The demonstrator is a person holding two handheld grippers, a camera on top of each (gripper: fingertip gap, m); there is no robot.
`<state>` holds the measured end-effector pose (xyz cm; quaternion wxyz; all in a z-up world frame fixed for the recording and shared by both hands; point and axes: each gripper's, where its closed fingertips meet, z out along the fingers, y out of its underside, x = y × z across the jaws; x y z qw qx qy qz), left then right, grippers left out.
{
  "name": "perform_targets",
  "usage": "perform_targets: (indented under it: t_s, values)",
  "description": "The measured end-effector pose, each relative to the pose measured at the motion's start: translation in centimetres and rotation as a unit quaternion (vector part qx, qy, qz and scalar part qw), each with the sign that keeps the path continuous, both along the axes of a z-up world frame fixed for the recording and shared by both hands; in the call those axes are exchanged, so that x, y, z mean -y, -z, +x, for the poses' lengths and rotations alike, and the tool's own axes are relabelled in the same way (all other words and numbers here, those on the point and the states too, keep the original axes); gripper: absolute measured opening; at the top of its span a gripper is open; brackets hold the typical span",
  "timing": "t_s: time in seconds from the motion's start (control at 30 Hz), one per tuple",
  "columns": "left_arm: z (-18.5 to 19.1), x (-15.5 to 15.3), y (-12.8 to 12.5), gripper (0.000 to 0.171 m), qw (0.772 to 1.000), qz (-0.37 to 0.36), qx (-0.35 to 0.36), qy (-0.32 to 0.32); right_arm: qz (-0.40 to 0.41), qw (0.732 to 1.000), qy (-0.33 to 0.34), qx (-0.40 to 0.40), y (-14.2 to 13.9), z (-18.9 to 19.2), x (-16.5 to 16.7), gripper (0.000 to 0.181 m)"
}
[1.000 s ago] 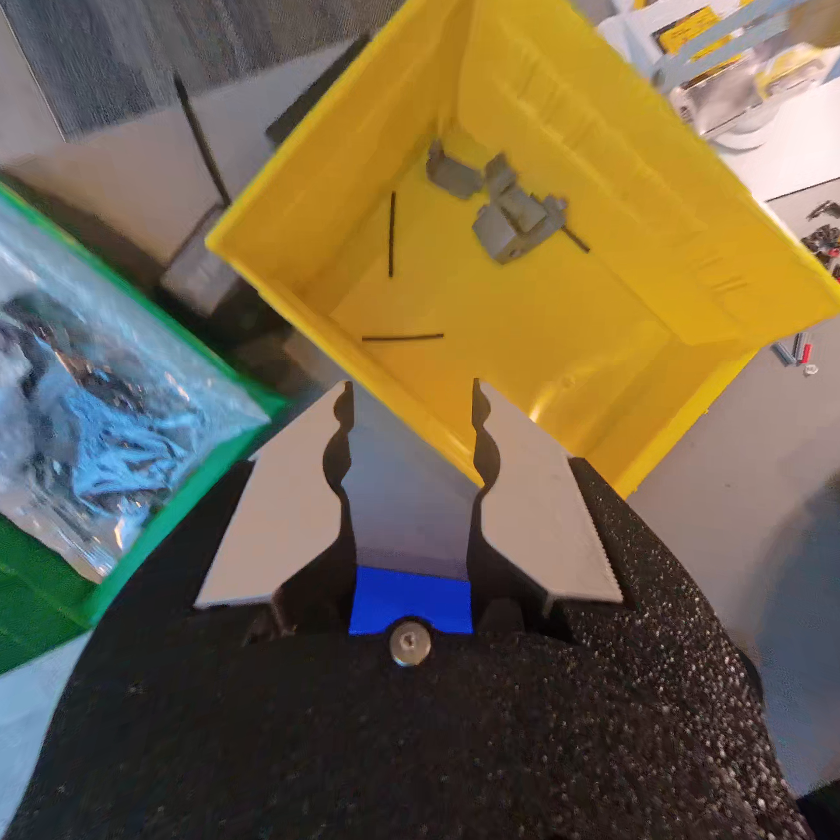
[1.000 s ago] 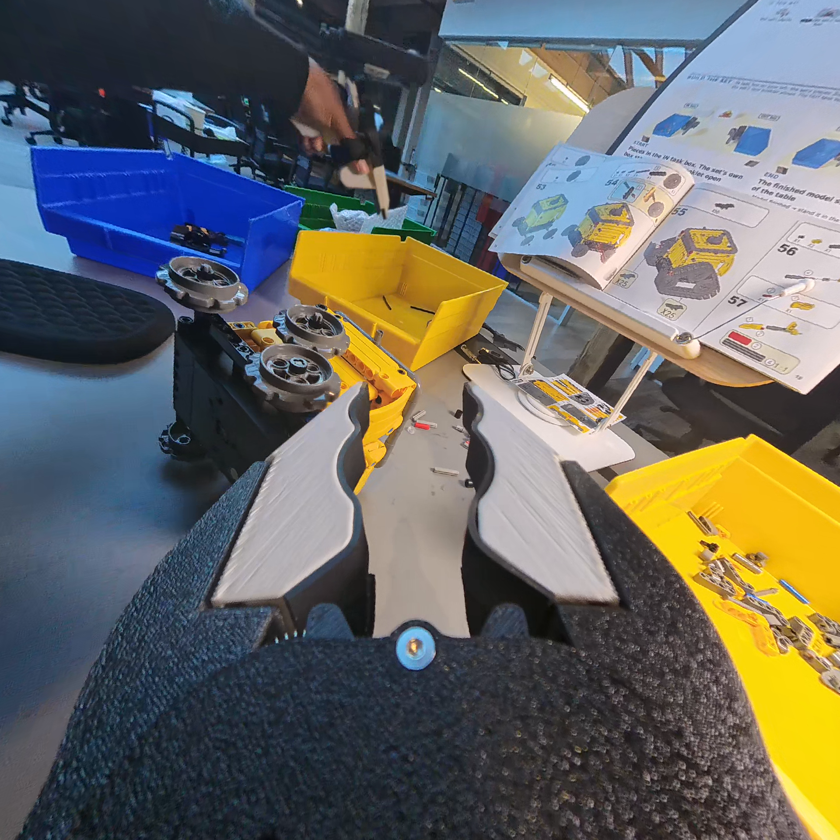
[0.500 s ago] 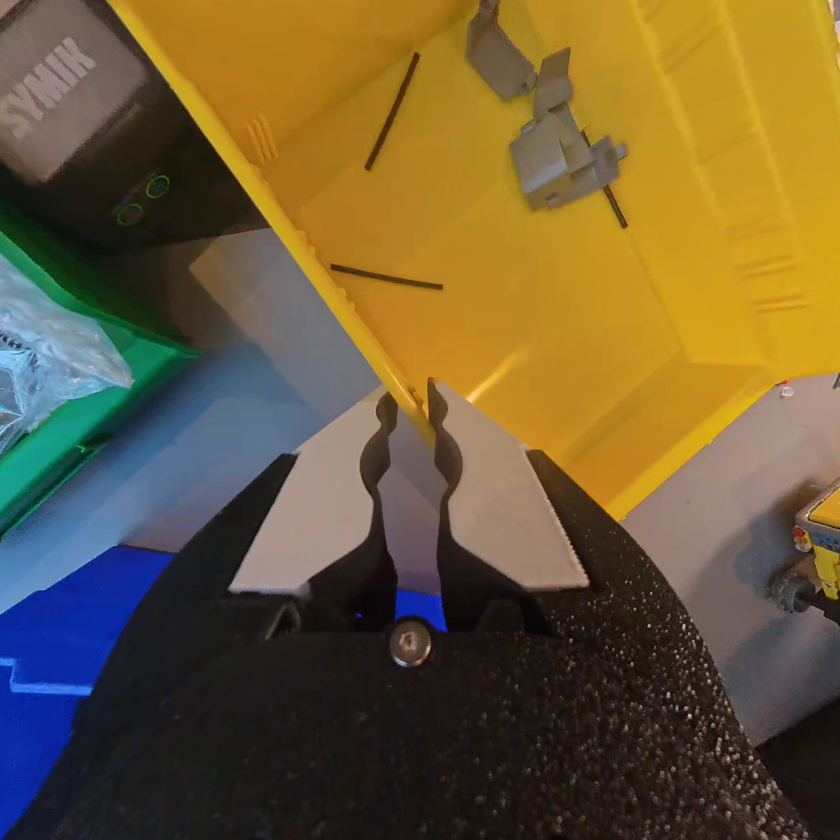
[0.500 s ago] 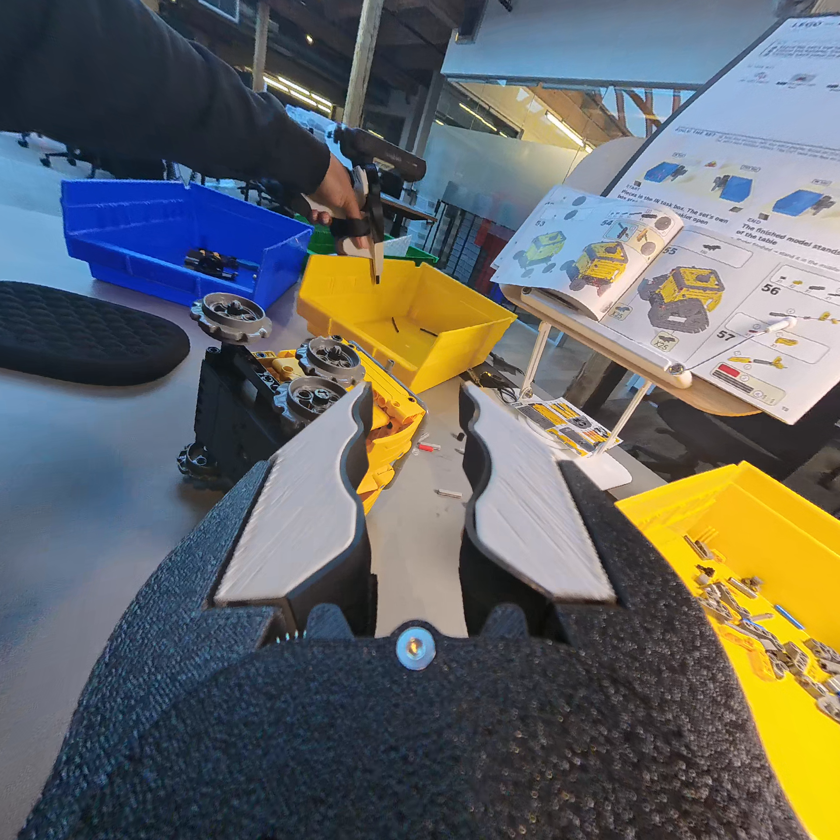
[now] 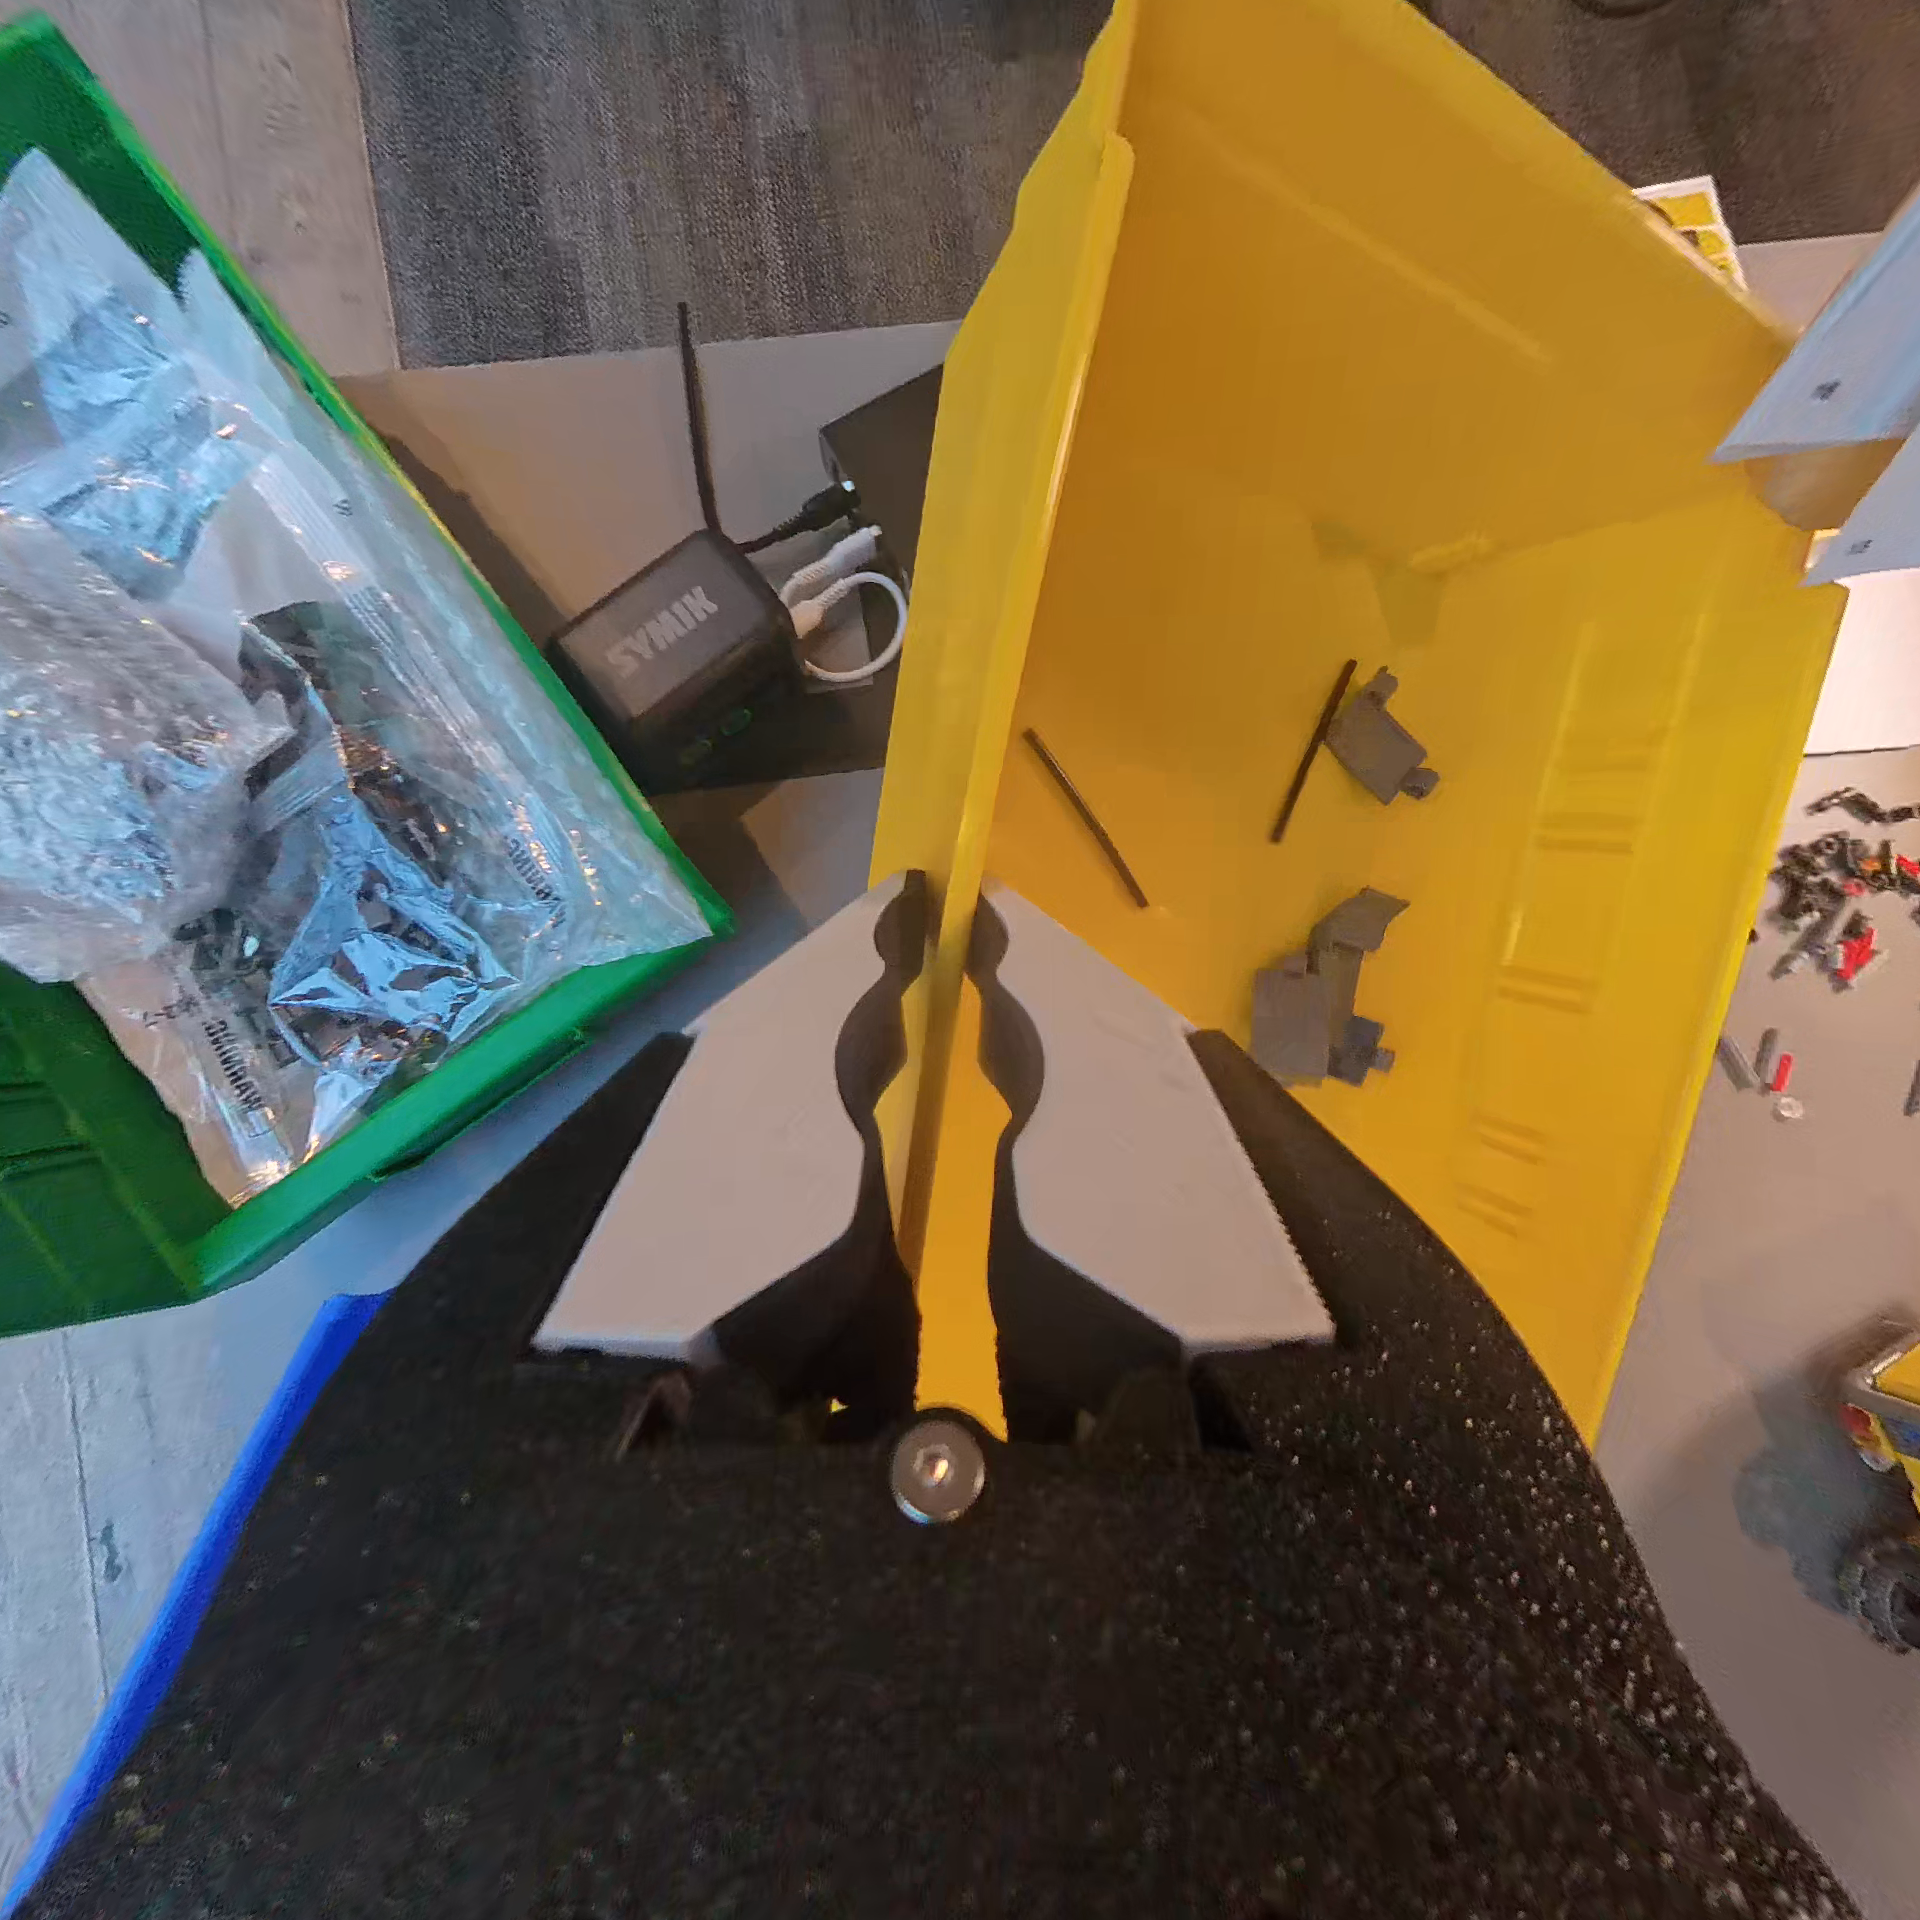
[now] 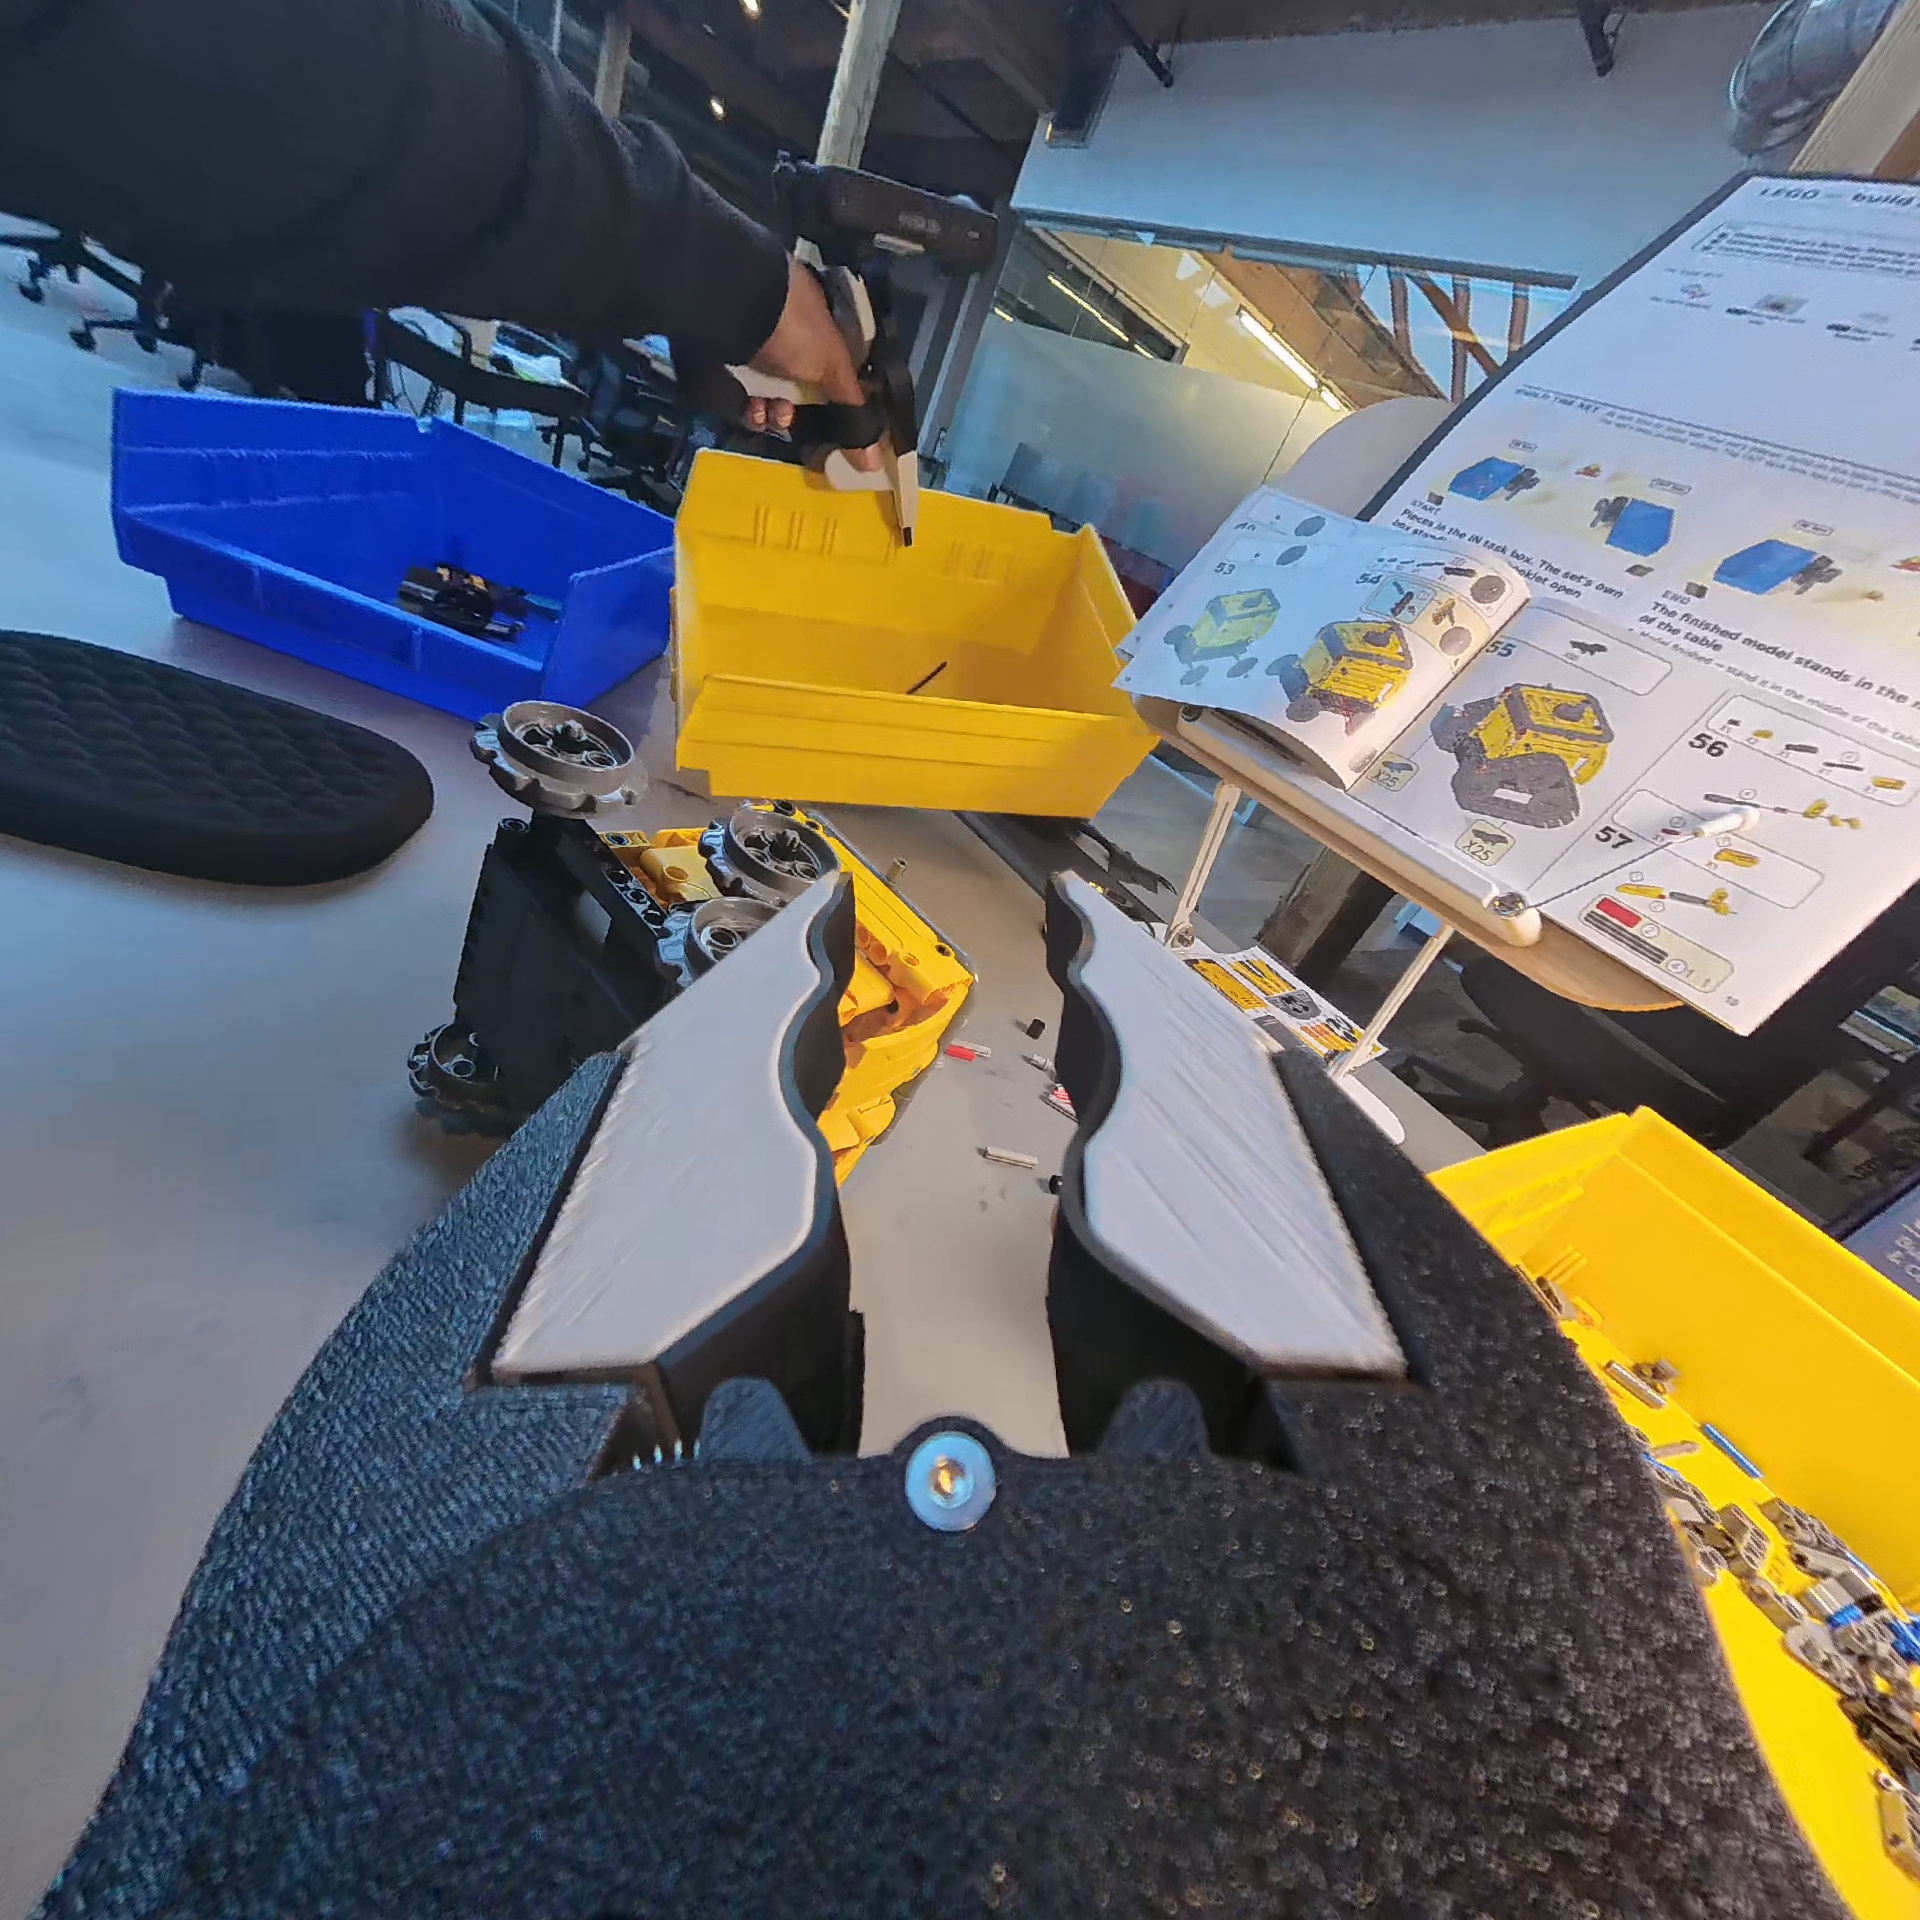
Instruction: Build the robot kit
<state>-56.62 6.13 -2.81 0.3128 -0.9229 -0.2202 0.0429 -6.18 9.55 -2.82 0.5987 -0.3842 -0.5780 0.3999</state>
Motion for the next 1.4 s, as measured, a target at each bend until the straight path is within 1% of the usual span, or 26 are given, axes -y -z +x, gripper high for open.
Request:
perform_targets:
  t_s: [0.23,0.33,0.43,0.53,0.63,0.7,0.8,0.9,1.03,1.13,1.3,1.4]
  values:
    - [-3.3,1.0,-1.1,0.002,0.998,0.018,0.0,-0.052,0.001,1.0,0.005,0.007,0.4,-0.1,-0.3,0.037]
    - [-5.0,1.8,-2.2,0.003,0.997,0.039,0.002,-0.073,-0.001,1.0,0.005,0.007,0.4,-0.1,-0.5,0.037]
    - [-6.2,2.5,-3.8,0.004,0.993,0.076,0.005,-0.087,-0.004,1.0,0.005,0.003,0.2,0.0,-0.5,0.036]
    - [-7.3,3.8,-6.4,0.003,0.989,0.112,0.003,-0.098,-0.012,1.0,0.004,0.001,0.2,0.0,-0.7,0.037]
    - [-8.1,6.1,-10.0,0.003,0.985,0.134,-0.015,-0.108,-0.012,1.0,0.004,0.001,0.2,0.1,-0.7,0.036]
    - [-8.5,8.2,-12.6,0.003,0.983,0.138,-0.036,-0.114,-0.012,1.0,0.002,0.001,0.1,0.1,-0.6,0.037]
    - [-9.0,11.9,-15.9,0.002,0.981,0.125,-0.075,-0.127,-0.012,1.0,-0.002,0.0,0.1,0.0,-0.4,0.037]
    - [-9.3,15.9,-18.2,0.002,0.977,0.108,-0.114,-0.143,-0.01,1.0,-0.004,0.002,0.2,0.0,-0.2,0.037]
    - [-9.6,20.7,-19.7,0.002,0.967,0.092,-0.169,-0.165,-0.007,1.0,-0.008,0.002,0.1,0.0,0.1,0.036]
    - [-9.2,23.5,-20.0,0.002,0.956,0.085,-0.224,-0.169,-0.005,1.0,-0.01,0.0,0.0,0.0,0.3,0.036]
    - [-7.2,25.7,-19.8,0.001,0.934,0.094,-0.311,-0.149,-0.013,1.0,-0.013,0.005,0.4,-0.2,0.4,0.037]
    - [-6.0,26.9,-19.5,0.001,0.919,0.126,-0.337,-0.159,-0.017,1.0,-0.013,0.007,0.6,-0.3,0.3,0.037]
